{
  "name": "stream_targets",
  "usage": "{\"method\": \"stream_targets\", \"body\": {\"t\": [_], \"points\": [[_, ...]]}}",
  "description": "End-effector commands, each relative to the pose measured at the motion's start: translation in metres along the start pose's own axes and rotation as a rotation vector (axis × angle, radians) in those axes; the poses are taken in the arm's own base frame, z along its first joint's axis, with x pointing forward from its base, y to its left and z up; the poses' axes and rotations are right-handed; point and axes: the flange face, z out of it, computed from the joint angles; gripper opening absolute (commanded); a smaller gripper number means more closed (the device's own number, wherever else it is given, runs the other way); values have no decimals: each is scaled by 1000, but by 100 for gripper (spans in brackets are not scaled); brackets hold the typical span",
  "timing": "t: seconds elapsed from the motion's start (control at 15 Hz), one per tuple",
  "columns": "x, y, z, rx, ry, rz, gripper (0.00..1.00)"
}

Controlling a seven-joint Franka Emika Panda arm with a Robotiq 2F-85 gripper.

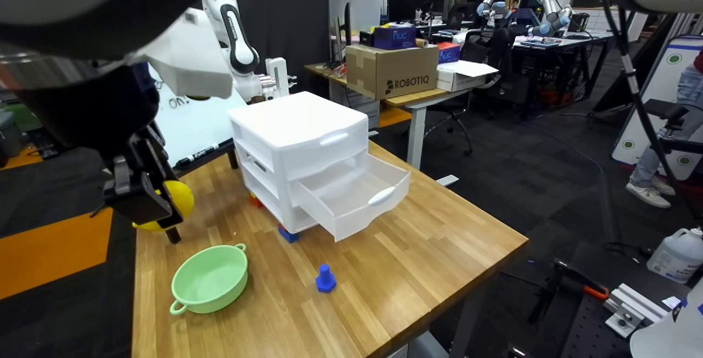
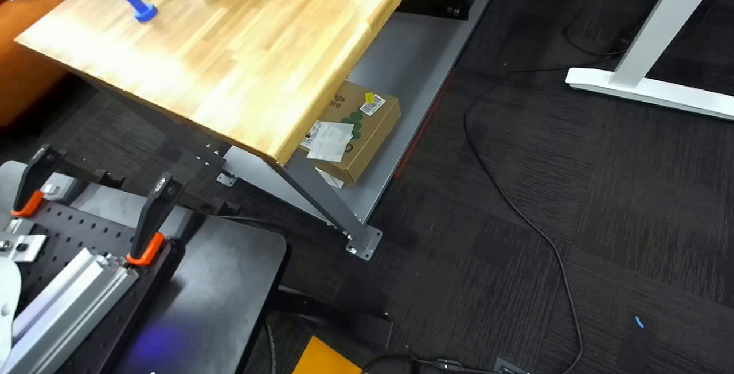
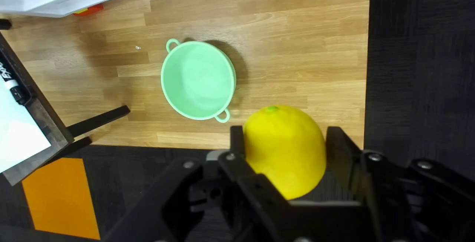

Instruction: Pick up the lemon from the green pot then place it inside the open drawer

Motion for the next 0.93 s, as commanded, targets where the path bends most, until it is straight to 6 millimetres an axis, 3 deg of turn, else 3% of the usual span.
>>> {"method": "stream_targets", "body": {"t": [0.0, 0.07, 0.53, 0.87], "points": [[0, 0, 0, 0, 0, 0, 57], [-1, 4, -1, 2, 2, 0, 32], [-31, 40, -23, -37, 4, 95, 32], [-59, 48, -38, -56, 15, 192, 32]]}}
